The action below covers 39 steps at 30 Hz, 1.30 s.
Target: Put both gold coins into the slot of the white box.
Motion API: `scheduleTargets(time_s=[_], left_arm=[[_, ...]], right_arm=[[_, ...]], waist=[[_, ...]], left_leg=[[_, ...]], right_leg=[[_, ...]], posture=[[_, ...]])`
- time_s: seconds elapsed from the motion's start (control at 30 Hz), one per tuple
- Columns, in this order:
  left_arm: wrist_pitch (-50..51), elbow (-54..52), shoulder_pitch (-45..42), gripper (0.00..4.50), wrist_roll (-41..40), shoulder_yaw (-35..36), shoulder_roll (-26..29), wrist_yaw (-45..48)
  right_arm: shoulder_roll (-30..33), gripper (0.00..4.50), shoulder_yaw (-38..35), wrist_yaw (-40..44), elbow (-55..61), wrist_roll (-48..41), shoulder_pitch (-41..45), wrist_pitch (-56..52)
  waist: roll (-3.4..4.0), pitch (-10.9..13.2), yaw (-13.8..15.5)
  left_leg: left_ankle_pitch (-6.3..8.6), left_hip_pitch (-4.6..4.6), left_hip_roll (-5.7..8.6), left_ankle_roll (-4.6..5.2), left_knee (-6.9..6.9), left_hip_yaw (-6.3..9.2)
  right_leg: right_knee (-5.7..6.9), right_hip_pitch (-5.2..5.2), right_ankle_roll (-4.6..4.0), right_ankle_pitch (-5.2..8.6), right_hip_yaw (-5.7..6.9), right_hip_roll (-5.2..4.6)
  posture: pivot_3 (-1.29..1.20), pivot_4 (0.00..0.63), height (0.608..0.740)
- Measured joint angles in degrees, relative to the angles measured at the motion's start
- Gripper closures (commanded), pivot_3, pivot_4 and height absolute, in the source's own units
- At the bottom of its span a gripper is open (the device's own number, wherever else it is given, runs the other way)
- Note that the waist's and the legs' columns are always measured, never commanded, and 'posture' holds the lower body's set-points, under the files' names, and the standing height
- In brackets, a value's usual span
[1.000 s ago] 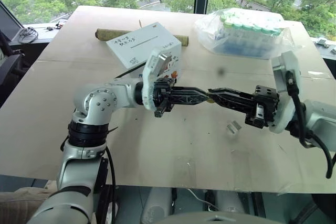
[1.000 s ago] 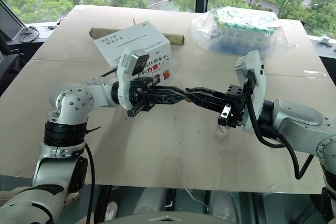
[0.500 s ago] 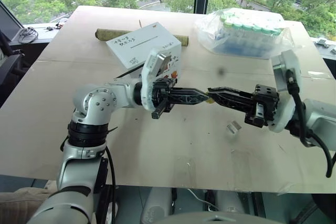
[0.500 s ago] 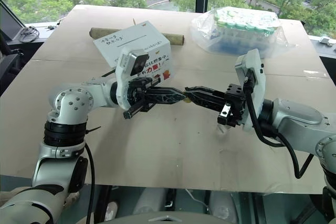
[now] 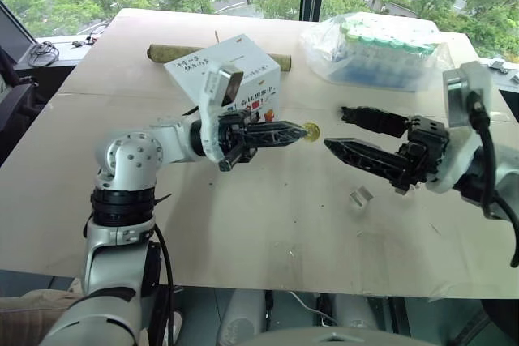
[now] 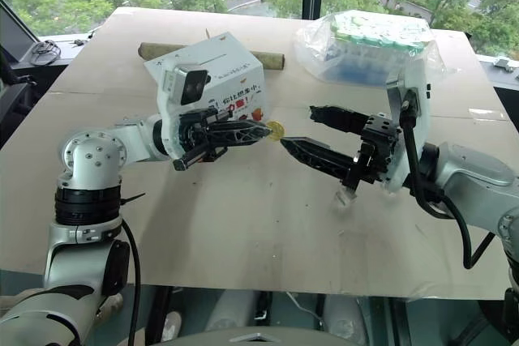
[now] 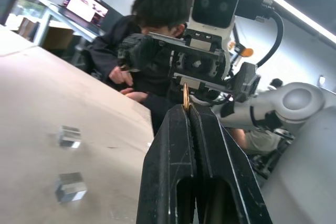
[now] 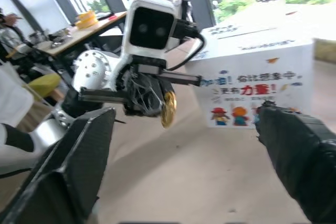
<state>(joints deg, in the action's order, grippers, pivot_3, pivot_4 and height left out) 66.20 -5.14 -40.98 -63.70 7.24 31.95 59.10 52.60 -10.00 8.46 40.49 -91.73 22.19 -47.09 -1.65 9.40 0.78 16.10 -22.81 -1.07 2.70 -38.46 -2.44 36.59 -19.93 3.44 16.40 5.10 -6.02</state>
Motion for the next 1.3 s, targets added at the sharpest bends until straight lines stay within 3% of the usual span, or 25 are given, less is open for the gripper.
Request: scheduleTargets(time_s=[0.17,0.3,0.47,0.6,0.8,1.3], left_arm=[[-3.5,1.9,-3.9,4.50,3.7,2.6,4.3,-3.7],[-9.8,9.5,-11.9,4.50,11.1,4.1,11.9,-3.8],[-20.8,24.7,-18.0,4.50,23.9,-1.3,18.1,3.4],[-31.9,43.6,-26.3,4.50,36.3,-8.0,17.8,8.8],[-41.0,61.0,-33.4,4.50,46.0,-11.1,15.1,14.7],[-45.1,68.6,-37.5,4.50,54.4,-11.7,12.1,21.3]], right_arm=[[2.2,0.08,-0.2,6.4,4.4,12.0,-2.2,1.3],[2.9,0.08,-2.5,7.4,6.2,18.1,-4.2,2.7],[3.0,0.08,-3.4,7.4,6.8,20.4,-4.6,3.2],[2.4,0.08,-3.2,7.6,7.0,22.2,-4.5,3.7],[1.1,0.08,-2.1,8.0,7.5,24.5,-5.3,3.9],[0.0,0.08,-2.1,6.6,10.4,25.4,-6.5,4.9]], waist=[[-0.01,0.0,0.1],[-0.04,0.0,0.0],[-0.05,0.0,0.1],[-0.24,0.1,0.4],[-0.33,0.1,0.0],[-0.39,0.1,0.0]], left_leg=[[0.00,0.00,0.00,0.00,0.01,0.00],[0.00,0.00,0.02,-0.01,0.05,-0.06],[-0.01,-0.02,0.03,-0.02,0.11,-0.15],[-0.01,-0.21,0.09,-0.01,0.04,-0.16],[-0.02,-0.99,0.10,-0.01,-0.10,-0.20],[-0.02,-0.98,0.07,0.00,-0.19,-0.02]], right_leg=[[-0.01,0.00,0.00,0.00,0.00,0.02],[-0.05,-0.02,0.01,0.00,0.01,0.02],[-0.02,-0.14,0.02,0.01,0.01,0.03],[-0.01,-0.23,0.03,0.00,0.06,0.03],[0.23,-0.92,0.03,0.00,0.27,0.02],[0.29,-0.90,0.03,0.00,0.34,-0.02]], posture=[[0.00,0.150,0.740],[0.00,0.150,0.740],[0.00,0.150,0.740],[0.00,0.150,0.740],[0.00,0.150,0.740],[0.00,0.150,0.740]])
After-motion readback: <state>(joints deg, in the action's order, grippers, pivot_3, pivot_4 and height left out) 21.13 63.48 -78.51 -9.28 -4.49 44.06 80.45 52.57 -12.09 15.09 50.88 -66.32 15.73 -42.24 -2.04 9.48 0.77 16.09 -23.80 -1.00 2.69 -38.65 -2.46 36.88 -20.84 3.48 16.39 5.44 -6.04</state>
